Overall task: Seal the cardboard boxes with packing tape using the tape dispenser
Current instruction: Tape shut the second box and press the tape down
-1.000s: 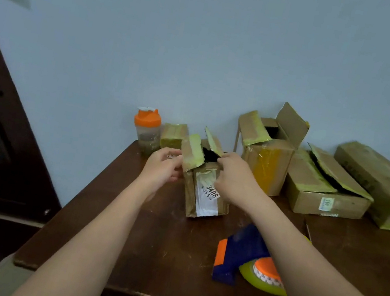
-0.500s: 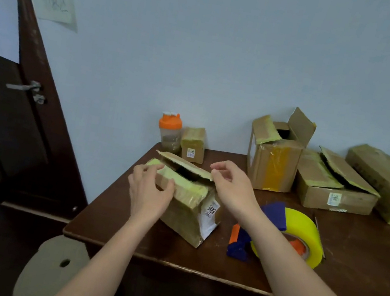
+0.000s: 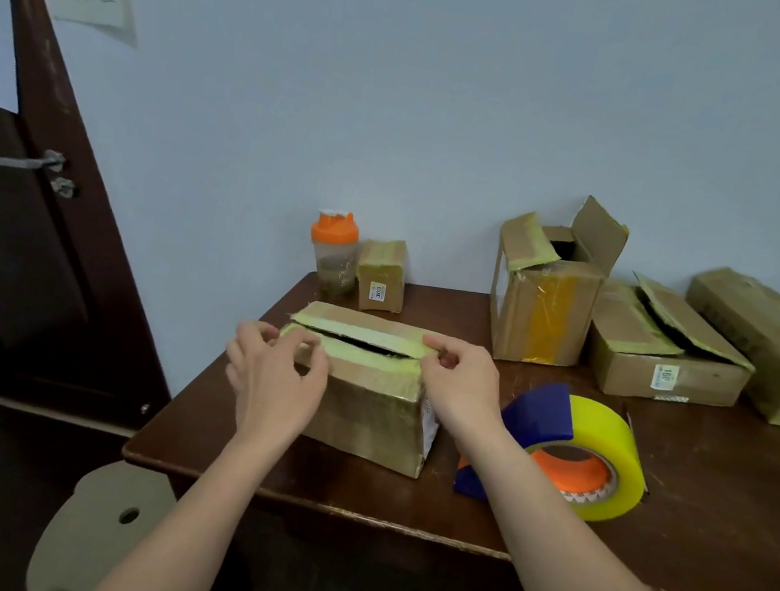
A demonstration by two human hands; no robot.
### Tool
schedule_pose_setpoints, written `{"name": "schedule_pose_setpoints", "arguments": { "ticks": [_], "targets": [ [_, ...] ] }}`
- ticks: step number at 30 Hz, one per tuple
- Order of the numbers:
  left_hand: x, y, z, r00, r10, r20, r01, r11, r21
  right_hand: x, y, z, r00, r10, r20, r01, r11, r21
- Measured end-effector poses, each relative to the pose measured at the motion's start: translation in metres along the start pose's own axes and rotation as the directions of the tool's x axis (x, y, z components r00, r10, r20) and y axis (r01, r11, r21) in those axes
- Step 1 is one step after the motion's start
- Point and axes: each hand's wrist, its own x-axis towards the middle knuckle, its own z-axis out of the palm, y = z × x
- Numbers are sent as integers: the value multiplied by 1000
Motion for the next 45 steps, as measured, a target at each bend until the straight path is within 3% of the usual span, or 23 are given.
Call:
{"name": "schedule_pose_setpoints", "arguments": {
  "ticks": [5, 8, 10, 14, 19, 22, 25, 28, 32, 36, 38, 39, 42, 45],
  "targets": [
    [9, 4, -9, 981, -71, 182, 114, 964, -239, 3, 1, 1, 999, 36, -13, -36, 999, 13],
    [5, 7, -13, 991, -123, 61, 129, 985, -110, 6, 3, 5, 997, 60, -47, -63, 997, -46],
    [2, 8, -18, 977, -211, 27, 212, 975, -63, 10, 5, 10, 997, 26, -79, -36, 990, -134],
    [10, 6, -24, 932, -342, 116, 354, 930, -100, 17, -1, 14, 994, -3, -109, -28, 959, -283],
    [23, 3, -16, 877, -403, 262, 466, 847, -257, 15, -8, 14, 994, 102, 29, -95, 977, -193],
    [28, -3, -12, 780, -440, 445, 596, 739, -315, 17, -9, 10, 973, 148, 179, -125, 983, -135],
    [28, -6, -17, 617, -453, 644, 780, 460, -424, 22, -7, 4, 911, 258, 321, -277, 961, 17],
    [26, -12, -18, 582, -403, 706, 809, 369, -457, 26, 3, 5, 862, 322, 391, -396, 910, 124],
    [25, -18, -15, 568, -372, 734, 823, 275, -497, 31, 10, 6, 831, 334, 444, -437, 886, 151],
    [23, -17, -12, 612, -388, 690, 791, 314, -525, 27, 1, 8, 860, 346, 376, -381, 924, 20],
    [21, -13, -16, 617, -407, 673, 784, 395, -479, 22, -7, 6, 878, 347, 328, -344, 936, -71],
    [22, -12, -17, 644, -428, 634, 755, 491, -435, 20, -10, 4, 882, 343, 324, -334, 939, -85],
    [29, -6, -21, 845, -458, 275, 528, 795, -297, 18, -25, -11, 914, 260, 310, -267, 964, -22],
    [19, 11, -36, 975, -220, 0, 211, 934, -288, 18, -43, -43, 974, 66, 215, -60, 998, -33]
  ]
}}
